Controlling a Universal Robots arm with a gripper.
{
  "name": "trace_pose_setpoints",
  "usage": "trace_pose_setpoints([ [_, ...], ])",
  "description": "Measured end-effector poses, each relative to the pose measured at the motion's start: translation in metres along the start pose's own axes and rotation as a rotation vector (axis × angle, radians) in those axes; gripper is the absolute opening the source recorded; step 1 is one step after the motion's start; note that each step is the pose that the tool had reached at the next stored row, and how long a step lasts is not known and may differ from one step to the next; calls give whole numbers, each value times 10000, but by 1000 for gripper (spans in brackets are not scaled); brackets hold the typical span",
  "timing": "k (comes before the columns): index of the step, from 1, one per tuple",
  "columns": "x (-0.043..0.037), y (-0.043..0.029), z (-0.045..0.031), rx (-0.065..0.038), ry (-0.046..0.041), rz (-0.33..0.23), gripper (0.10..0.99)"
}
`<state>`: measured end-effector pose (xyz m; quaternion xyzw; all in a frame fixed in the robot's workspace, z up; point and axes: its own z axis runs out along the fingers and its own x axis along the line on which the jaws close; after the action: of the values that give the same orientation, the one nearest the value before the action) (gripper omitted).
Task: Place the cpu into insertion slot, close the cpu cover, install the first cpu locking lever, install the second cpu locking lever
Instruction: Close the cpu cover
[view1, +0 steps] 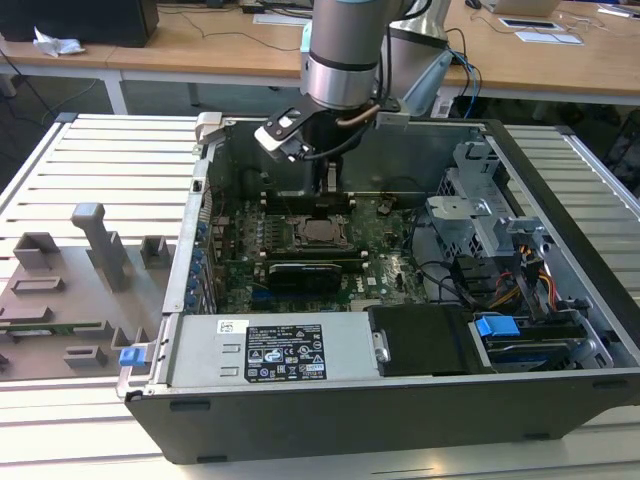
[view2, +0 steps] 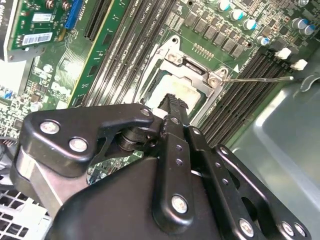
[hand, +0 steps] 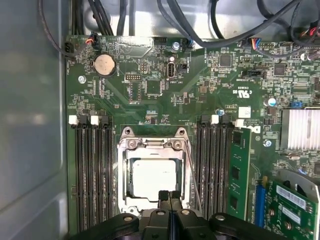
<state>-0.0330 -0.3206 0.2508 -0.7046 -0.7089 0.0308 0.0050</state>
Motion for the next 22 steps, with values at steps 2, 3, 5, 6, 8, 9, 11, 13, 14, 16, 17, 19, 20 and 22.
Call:
trace_pose_setpoints([
  [2,-2,-3,-67,0,-6,0,106],
  [3,-3,-4,-86,0,-7,0,106],
  [5,-6,-8,-154,0,-8,0,106],
  [6,-6,-9,-178,0,-9,0,106],
  [8,-10,-13,-262,0,-10,1,106],
  [9,-10,-14,-283,0,-9,1,106],
  [11,-12,-17,-338,0,-9,1,106],
  [13,-14,-19,-382,1,-11,1,106],
  [14,-14,-20,-393,0,-9,0,106],
  [16,-14,-20,-392,-2,-6,0,106],
  [17,-14,-20,-394,0,-9,0,106],
  [19,-14,-20,-395,0,-9,0,106],
  [20,-14,-20,-395,0,-9,0,106],
  [22,-14,-20,-396,0,-9,0,106],
])
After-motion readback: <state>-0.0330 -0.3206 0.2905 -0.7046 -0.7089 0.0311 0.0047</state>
